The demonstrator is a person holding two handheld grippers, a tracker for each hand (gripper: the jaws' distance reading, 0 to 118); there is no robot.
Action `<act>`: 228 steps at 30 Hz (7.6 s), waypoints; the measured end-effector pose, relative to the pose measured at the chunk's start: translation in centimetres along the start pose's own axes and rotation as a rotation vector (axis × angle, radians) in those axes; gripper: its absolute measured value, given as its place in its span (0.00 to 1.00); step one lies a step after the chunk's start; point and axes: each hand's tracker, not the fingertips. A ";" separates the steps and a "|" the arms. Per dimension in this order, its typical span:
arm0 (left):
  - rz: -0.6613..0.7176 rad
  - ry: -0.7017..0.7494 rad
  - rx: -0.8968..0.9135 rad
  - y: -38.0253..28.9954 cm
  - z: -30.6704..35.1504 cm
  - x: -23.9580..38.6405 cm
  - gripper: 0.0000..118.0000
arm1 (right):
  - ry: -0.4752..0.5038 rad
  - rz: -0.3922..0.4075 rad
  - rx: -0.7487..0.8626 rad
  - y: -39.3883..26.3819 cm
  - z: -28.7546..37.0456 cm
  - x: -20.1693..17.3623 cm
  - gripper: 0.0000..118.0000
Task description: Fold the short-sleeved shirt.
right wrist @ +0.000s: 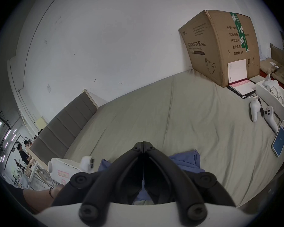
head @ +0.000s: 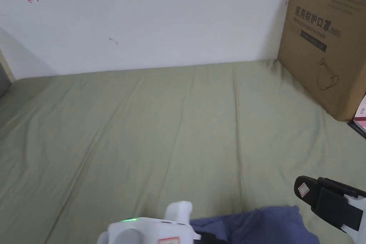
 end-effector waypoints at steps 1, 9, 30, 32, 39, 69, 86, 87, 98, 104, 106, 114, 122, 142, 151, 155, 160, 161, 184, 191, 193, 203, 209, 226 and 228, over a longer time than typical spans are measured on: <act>0.026 -0.017 0.029 0.2 1.5 -0.7 0.01 | 0.000 -0.001 0.001 0.0 0.1 0.0 0.00; 0.217 0.031 0.173 -0.1 13.0 -9.7 0.78 | -0.007 0.015 -0.012 0.1 0.0 -0.5 0.00; 0.531 -0.308 0.099 -2.1 1.7 -20.1 0.07 | -0.015 0.006 -0.048 1.9 -2.1 -2.3 0.00; 0.496 -0.177 0.040 -2.0 0.7 -20.0 0.07 | -0.013 0.012 -0.061 1.8 -2.3 -2.5 0.00; 0.233 0.115 0.063 -1.0 7.3 -12.2 0.07 | 0.004 0.018 -0.069 1.6 -1.8 -2.9 0.00; 0.316 0.076 -0.078 4.9 -6.4 -2.7 0.77 | 0.032 0.007 -0.036 0.1 0.0 -0.3 0.00; -0.173 0.311 0.102 2.0 0.6 3.8 0.03 | 0.028 -0.007 -0.009 -0.1 0.7 1.1 0.00; -0.159 0.283 0.077 2.2 -0.5 4.0 0.03 | 0.043 -0.017 0.005 -0.1 0.6 1.3 0.00; -0.074 0.311 -0.117 1.8 -12.9 0.6 0.01 | 0.022 -0.039 -0.004 -0.2 0.3 1.3 0.00; 0.115 0.069 -0.081 2.0 -9.5 0.3 0.02 | 0.030 -0.092 -0.051 -1.0 -0.4 1.4 0.00; 0.047 0.079 0.070 1.9 -5.8 1.7 0.02 | 0.041 -0.096 -0.055 -0.8 -0.2 1.1 0.00; -0.370 0.438 0.743 3.1 11.5 9.1 0.02 | 0.047 0.078 0.220 3.6 3.1 -3.6 0.00; -0.473 0.678 1.085 0.4 18.2 10.7 0.02 | -0.155 0.329 0.578 4.2 3.7 -7.7 0.00; -0.383 0.783 1.026 -2.6 15.8 8.2 0.02 | -0.100 0.216 0.427 2.2 1.1 -4.6 0.00; -0.396 0.768 0.910 -3.4 15.1 7.1 0.02 | 0.107 -0.149 -0.508 -5.4 -13.4 1.1 0.00; -0.385 0.771 0.819 -4.0 14.4 5.5 0.02 | 0.022 -0.100 -0.624 -8.3 -16.4 2.9 0.00; -0.250 0.526 0.612 -3.0 14.1 1.3 0.03 | 0.055 -0.176 -0.635 -9.1 -17.0 4.9 0.00; -0.197 0.452 0.570 -2.5 14.0 0.1 0.03 | 0.057 -0.176 -0.637 -9.1 -17.0 5.2 0.00; 0.385 -0.216 0.102 -1.2 -2.7 -14.5 0.28 | 0.115 -0.242 -0.626 -10.1 -16.7 6.7 0.00; 0.362 -0.150 0.075 -1.2 -0.6 -14.5 0.28 | 0.051 -0.226 -0.637 -8.9 -16.0 5.0 0.00; 0.367 -0.193 0.091 -0.9 0.9 -14.2 0.28 | 0.024 -0.161 -0.578 -7.8 -14.7 3.6 0.00; 0.323 -0.065 0.212 1.2 19.6 -16.2 0.28 | 0.083 -0.112 -0.486 -3.7 -5.7 -1.8 0.00; 0.299 0.229 0.177 3.0 31.7 -23.9 0.28 | 0.050 -0.060 -0.483 -2.4 -4.1 -5.1 0.00; 0.281 0.657 0.069 3.4 41.6 -30.0 0.98 | 0.070 -0.003 -0.544 -2.4 -7.5 -9.1 0.00; 0.236 0.746 0.085 2.8 41.7 -28.3 0.98 | 0.074 -0.006 -0.540 -2.3 -7.5 -9.0 0.00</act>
